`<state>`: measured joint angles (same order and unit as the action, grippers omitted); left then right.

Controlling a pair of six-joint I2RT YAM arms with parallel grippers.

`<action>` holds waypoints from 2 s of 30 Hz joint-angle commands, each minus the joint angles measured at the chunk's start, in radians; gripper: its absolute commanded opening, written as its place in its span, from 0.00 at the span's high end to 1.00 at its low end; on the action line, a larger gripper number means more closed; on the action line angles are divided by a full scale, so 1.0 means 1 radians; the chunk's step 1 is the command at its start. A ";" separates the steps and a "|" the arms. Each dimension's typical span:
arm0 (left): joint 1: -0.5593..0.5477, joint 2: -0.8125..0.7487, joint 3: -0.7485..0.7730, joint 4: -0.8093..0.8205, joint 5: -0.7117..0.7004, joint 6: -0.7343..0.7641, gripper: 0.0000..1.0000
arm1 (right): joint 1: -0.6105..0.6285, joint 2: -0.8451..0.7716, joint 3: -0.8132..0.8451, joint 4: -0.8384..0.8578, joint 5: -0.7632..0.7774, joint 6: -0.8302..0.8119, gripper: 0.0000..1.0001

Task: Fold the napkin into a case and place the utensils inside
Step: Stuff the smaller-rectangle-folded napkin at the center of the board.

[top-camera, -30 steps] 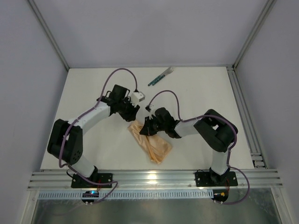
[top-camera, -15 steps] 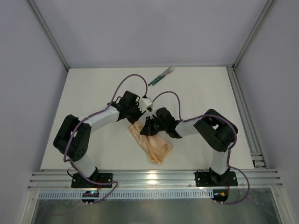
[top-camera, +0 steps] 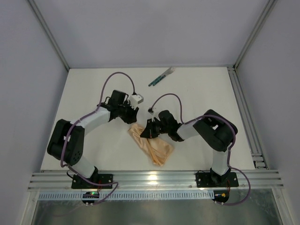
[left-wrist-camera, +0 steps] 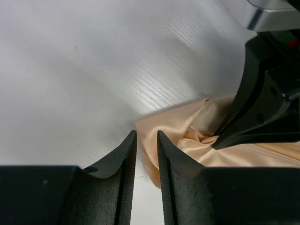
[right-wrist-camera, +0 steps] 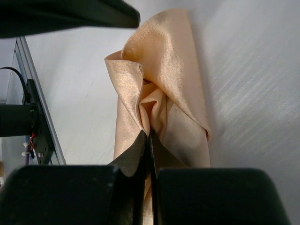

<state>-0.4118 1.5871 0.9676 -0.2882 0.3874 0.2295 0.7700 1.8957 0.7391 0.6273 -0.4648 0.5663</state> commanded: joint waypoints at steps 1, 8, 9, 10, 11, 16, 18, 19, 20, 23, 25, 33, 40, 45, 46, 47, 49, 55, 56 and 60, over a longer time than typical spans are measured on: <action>-0.010 0.043 0.026 -0.031 0.102 0.005 0.73 | -0.001 0.031 -0.021 -0.011 -0.011 0.004 0.96; -0.088 0.069 0.034 -0.107 -0.068 0.063 0.74 | 0.000 0.023 -0.009 -0.015 -0.008 0.004 0.96; -0.097 0.077 0.034 -0.117 -0.103 0.082 0.73 | -0.001 0.031 -0.006 -0.014 -0.008 0.004 0.96; -0.104 0.083 0.034 -0.127 -0.122 0.091 0.73 | -0.001 0.037 -0.006 -0.015 -0.008 0.004 0.96; -0.111 0.103 0.036 -0.129 -0.137 0.103 0.73 | -0.001 0.042 -0.003 -0.014 -0.006 0.003 0.96; -0.127 0.119 0.026 -0.134 -0.127 0.142 0.64 | -0.003 0.060 -0.001 -0.003 0.003 0.001 0.96; -0.134 0.096 0.020 -0.138 -0.131 0.149 0.60 | -0.003 0.062 0.005 0.002 0.005 0.006 0.96; -0.142 0.090 0.014 -0.144 -0.131 0.162 0.57 | -0.003 0.062 0.008 0.005 0.003 0.009 0.96; -0.145 0.083 0.013 -0.149 -0.121 0.168 0.56 | -0.006 0.062 0.008 0.008 0.003 0.012 0.96; -0.147 0.076 0.016 -0.193 -0.082 0.189 0.53 | -0.011 0.060 0.013 0.009 -0.001 0.020 0.96; -0.147 0.071 0.031 -0.236 -0.056 0.206 0.51 | -0.017 0.056 0.008 0.012 -0.003 0.023 0.96; -0.159 0.079 0.082 -0.329 -0.059 0.257 0.49 | -0.023 0.048 0.017 -0.003 -0.003 0.032 0.96; -0.174 0.149 0.088 -0.253 -0.206 0.196 0.75 | -0.028 0.045 0.020 -0.011 0.006 0.032 0.96; -0.174 0.091 0.059 -0.186 -0.245 0.151 0.92 | -0.031 0.037 0.028 -0.032 0.008 0.021 0.96; -0.174 0.083 0.051 -0.180 -0.245 0.143 0.92 | -0.031 0.037 0.029 -0.037 0.008 0.020 0.96; -0.174 0.079 0.048 -0.174 -0.245 0.130 0.93 | -0.029 0.039 0.035 -0.041 0.008 0.012 0.96; -0.174 0.064 0.043 -0.157 -0.255 0.114 0.97 | -0.032 0.037 0.040 -0.057 0.009 0.009 0.96; -0.160 0.027 0.072 -0.150 -0.256 0.064 1.00 | -0.037 0.029 0.036 -0.092 0.017 0.006 0.96; -0.156 0.028 0.088 -0.160 -0.245 0.056 1.00 | -0.038 0.032 0.040 -0.098 0.015 0.007 0.96; -0.151 0.030 0.091 -0.192 -0.208 0.042 1.00 | -0.049 0.046 0.039 -0.098 0.011 0.024 0.96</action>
<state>-0.5777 1.6554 1.0241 -0.4908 0.1730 0.2947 0.7307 1.9251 0.7773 0.6109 -0.4808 0.6117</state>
